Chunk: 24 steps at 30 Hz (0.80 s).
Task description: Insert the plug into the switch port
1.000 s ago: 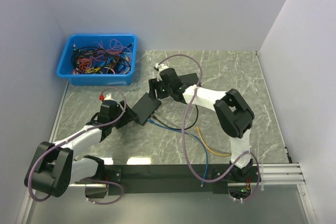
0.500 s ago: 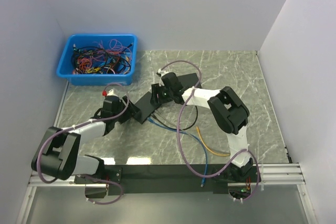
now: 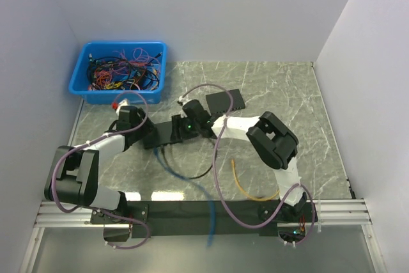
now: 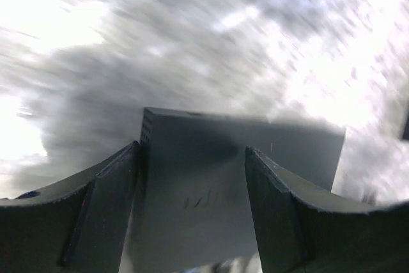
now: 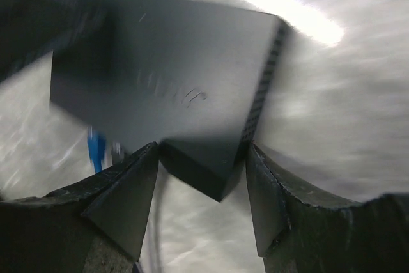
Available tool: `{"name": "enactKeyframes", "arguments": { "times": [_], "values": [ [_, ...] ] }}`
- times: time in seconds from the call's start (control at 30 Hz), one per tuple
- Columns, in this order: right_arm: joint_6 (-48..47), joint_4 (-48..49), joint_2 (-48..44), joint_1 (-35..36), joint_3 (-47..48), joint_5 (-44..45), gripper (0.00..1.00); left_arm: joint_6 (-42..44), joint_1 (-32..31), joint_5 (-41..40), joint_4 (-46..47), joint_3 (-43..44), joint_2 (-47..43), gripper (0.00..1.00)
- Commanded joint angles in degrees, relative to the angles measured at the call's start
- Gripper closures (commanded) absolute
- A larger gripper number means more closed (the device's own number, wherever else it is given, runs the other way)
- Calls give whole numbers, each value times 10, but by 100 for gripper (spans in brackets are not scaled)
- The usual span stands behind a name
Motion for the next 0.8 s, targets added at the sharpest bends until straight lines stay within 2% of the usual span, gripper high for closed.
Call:
{"name": "enactKeyframes", "arguments": {
  "times": [0.0, 0.2, 0.37, 0.53, 0.77],
  "values": [
    [55, 43, 19, 69, 59, -123, 37, 1, 8, 64, 17, 15, -29, 30],
    [54, 29, 62, 88, 133, -138, 38, 18, 45, 64, 1, 13, -44, 30],
    [12, -23, 53, 87, 155, -93, 38, 22, 52, 60, 0, 14, -46, 30],
    [-25, -60, -5, 70, 115, -29, 37, 17, 53, 43, -3, 8, -58, 30],
    [-74, -133, -139, 68, 51, 138, 35, 2, 54, 7, -31, 6, -103, 28]
  ]
}}
